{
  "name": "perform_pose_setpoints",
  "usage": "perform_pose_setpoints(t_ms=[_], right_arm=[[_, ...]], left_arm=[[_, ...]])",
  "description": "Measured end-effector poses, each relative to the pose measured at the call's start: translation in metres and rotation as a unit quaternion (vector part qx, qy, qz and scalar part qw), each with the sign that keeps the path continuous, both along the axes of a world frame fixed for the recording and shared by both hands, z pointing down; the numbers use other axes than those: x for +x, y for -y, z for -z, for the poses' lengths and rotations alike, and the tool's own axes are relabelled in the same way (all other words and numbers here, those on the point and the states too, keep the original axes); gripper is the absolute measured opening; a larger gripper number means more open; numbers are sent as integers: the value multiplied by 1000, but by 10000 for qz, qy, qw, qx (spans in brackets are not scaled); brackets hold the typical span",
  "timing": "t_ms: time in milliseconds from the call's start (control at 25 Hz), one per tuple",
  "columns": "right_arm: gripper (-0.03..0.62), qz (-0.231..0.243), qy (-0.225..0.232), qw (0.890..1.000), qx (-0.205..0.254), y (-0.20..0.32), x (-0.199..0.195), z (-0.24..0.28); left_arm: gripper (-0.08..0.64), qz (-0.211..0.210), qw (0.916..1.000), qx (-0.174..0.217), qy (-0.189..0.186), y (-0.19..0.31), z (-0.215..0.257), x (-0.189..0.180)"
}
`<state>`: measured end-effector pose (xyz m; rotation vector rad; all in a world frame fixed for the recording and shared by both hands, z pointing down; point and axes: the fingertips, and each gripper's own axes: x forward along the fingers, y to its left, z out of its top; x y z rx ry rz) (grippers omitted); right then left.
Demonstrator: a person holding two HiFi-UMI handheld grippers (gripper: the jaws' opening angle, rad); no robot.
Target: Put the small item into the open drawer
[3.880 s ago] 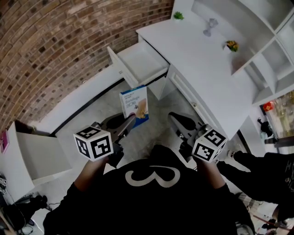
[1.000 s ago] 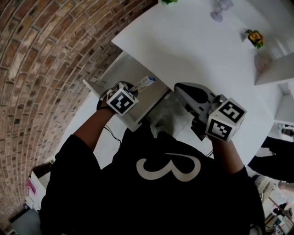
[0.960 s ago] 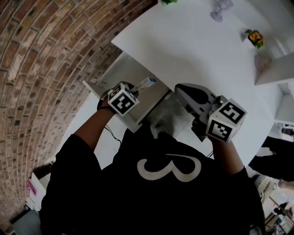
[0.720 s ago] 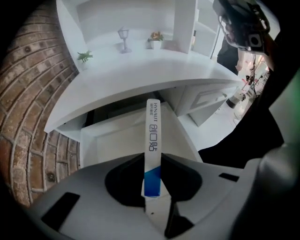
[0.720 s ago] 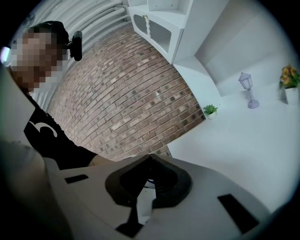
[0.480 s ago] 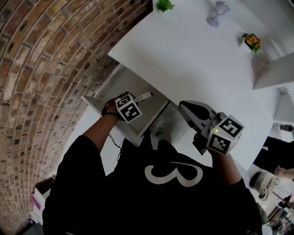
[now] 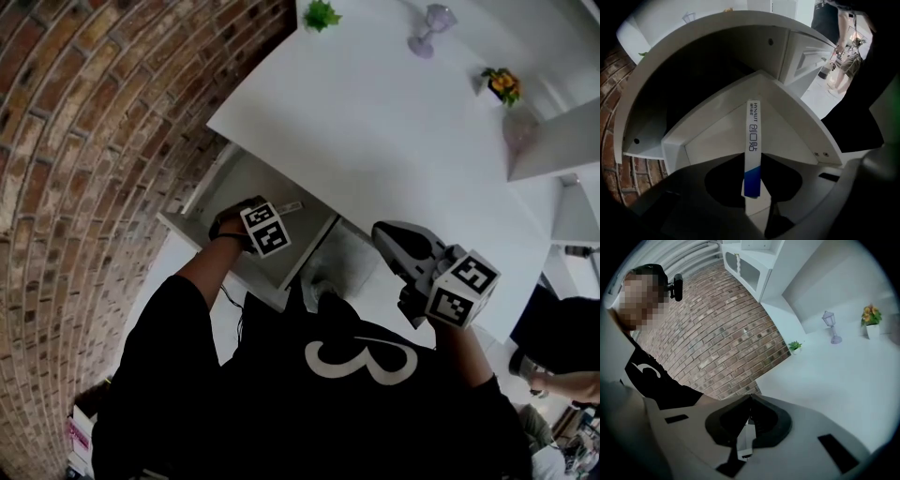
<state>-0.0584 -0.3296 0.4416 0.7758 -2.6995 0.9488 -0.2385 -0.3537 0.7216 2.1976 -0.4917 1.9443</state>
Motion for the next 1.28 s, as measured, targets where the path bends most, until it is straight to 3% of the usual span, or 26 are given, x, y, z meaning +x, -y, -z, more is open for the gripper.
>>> perform_pose_setpoints(t_ms=[480, 880, 1160, 1280], right_arm=[[11, -127, 7, 9999, -114, -1, 17, -8], [12, -32, 84, 9999, -95, -7, 19, -5], [29, 261, 295, 9991, 154, -14, 10, 15], [34, 489, 357, 9978, 276, -21, 2, 25]], left_arm=[[88, -105, 9999, 78, 106, 4, -14, 6], [241, 184, 9998, 24, -79, 2, 0, 4], [276, 403, 9964, 737, -102, 12, 64, -2], [276, 584, 9928, 1012, -280, 10, 104, 1]])
